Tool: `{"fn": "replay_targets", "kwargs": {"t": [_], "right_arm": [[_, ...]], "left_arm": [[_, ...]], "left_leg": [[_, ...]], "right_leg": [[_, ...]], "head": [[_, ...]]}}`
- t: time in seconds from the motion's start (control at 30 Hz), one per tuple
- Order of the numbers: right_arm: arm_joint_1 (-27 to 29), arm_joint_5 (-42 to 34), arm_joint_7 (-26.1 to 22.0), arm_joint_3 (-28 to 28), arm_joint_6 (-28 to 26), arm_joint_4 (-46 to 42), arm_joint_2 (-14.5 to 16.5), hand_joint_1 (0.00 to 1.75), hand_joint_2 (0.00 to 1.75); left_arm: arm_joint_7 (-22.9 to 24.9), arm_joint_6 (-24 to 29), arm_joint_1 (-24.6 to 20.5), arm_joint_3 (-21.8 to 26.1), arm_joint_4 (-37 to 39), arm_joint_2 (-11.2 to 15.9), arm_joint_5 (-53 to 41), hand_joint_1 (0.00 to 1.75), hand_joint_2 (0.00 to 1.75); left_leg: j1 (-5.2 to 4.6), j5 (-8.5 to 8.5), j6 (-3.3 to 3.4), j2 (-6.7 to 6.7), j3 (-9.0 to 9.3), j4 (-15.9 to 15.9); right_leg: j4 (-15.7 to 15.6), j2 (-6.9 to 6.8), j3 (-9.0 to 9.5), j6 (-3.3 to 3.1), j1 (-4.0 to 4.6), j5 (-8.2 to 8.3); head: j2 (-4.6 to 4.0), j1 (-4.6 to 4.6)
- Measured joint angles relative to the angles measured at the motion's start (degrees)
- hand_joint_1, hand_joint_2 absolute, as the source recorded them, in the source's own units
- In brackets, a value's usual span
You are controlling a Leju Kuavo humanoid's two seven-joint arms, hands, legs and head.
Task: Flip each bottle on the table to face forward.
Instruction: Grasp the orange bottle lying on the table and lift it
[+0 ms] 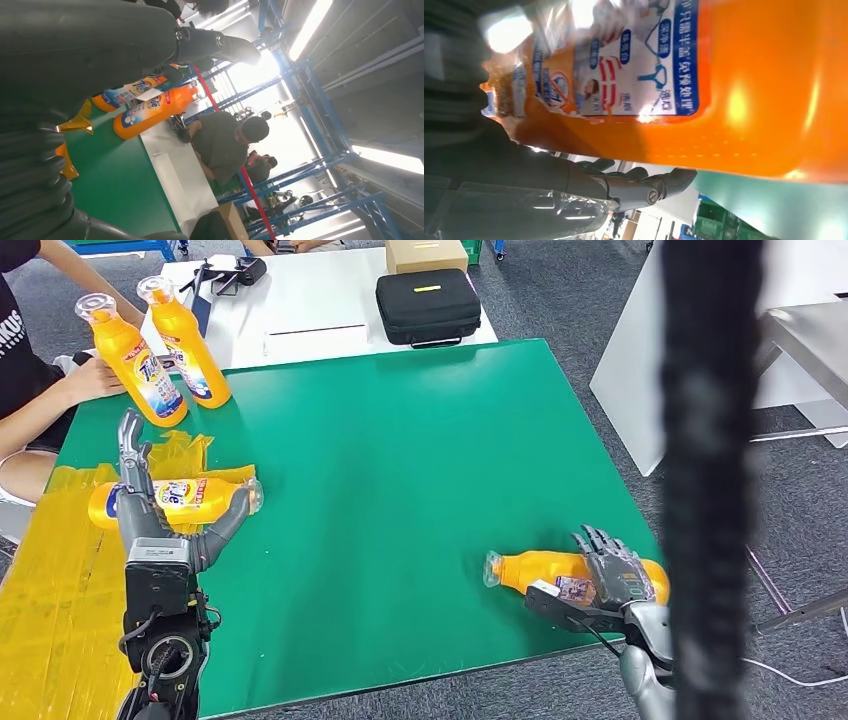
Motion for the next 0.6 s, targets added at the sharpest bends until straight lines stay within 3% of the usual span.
{"fn": "replay_targets", "kwargs": {"t": [0.6], "right_arm": [[-2.0,0.6,1.0,1.0,1.9,3.4,-0.8,0.00,1.75]], "left_arm": [[-0.2,1.0,0.0,0.0,0.8,0.0,0.3,0.00,1.75]], "left_leg": [[0.00,0.04,0.07,0.01,0.22,0.0]], "right_leg": [[0.0,0.01,0.23,0.02,0.00,0.00]], "head": [[0.00,0.01]]}}
